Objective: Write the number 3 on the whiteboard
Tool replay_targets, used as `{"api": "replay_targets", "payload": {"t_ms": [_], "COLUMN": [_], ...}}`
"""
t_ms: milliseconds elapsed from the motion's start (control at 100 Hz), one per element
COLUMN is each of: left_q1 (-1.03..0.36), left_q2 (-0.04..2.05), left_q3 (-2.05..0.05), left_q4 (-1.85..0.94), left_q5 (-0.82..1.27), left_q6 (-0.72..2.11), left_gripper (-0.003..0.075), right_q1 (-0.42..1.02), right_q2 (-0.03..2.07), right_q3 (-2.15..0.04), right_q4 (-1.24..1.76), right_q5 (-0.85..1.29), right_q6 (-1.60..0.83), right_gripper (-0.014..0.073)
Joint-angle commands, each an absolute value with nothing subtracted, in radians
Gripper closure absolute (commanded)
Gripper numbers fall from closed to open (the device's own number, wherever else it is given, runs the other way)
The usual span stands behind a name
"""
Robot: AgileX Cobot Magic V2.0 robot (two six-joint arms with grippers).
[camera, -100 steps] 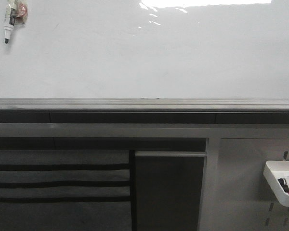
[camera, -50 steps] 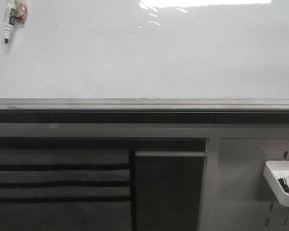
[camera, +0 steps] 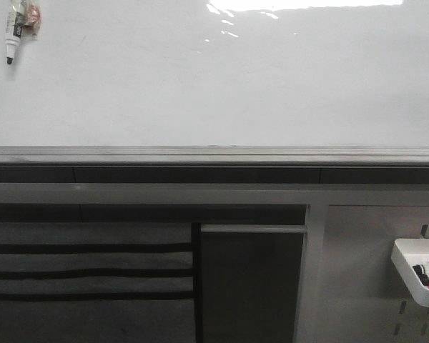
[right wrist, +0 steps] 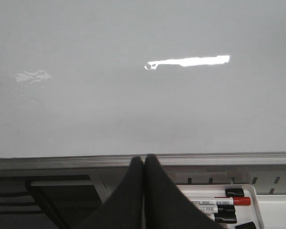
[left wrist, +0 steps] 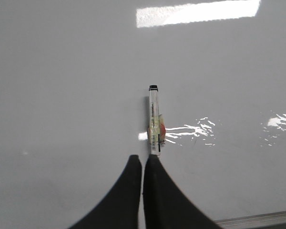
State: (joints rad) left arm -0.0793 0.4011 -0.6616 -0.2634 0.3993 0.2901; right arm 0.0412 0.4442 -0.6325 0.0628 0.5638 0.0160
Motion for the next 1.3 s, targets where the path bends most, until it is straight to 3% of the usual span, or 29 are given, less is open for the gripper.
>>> {"api": "replay_targets", "payload": {"t_ms": [0, 60, 160, 230, 280, 840, 1020, 1290], "left_q1": [-0.074, -0.074, -0.074, -0.074, -0.074, -0.074, -0.106, -0.137], "left_q2": [0.416, 0.416, 0.416, 0.416, 0.416, 0.426, 0.532, 0.817], "left_q3": [-0.690, -0.690, -0.690, -0.690, -0.690, -0.690, -0.690, -0.730], "left_q4": [-0.271, -0.269, -0.257, -0.261, -0.271, -0.311, -0.303, -0.281], "left_q5": [0.301, 0.282, 0.268, 0.268, 0.270, 0.291, 0.301, 0.241], "left_q6": [0.286, 0.286, 0.286, 0.286, 0.286, 0.286, 0.290, 0.290], "left_gripper": [0.0698, 0.0605, 0.0332, 0.0188, 0.0143, 0.0175, 0.0175, 0.0175], "right_q1": [0.038, 0.038, 0.038, 0.038, 0.038, 0.038, 0.038, 0.038], "right_q2": [0.456, 0.456, 0.456, 0.456, 0.456, 0.456, 0.456, 0.475], "right_q3": [-0.669, -0.669, -0.669, -0.669, -0.669, -0.669, -0.665, -0.665], "right_q4": [0.065, 0.065, 0.065, 0.065, 0.065, 0.067, 0.071, 0.502], "right_q5": [0.461, 0.449, 0.441, 0.441, 0.441, 0.437, 0.460, 0.536], "right_q6": [0.027, 0.027, 0.027, 0.027, 0.027, 0.027, 0.025, -0.389], "right_gripper": [0.0559, 0.0427, 0.0193, 0.0128, 0.0125, 0.0127, 0.0127, 0.0127]}}
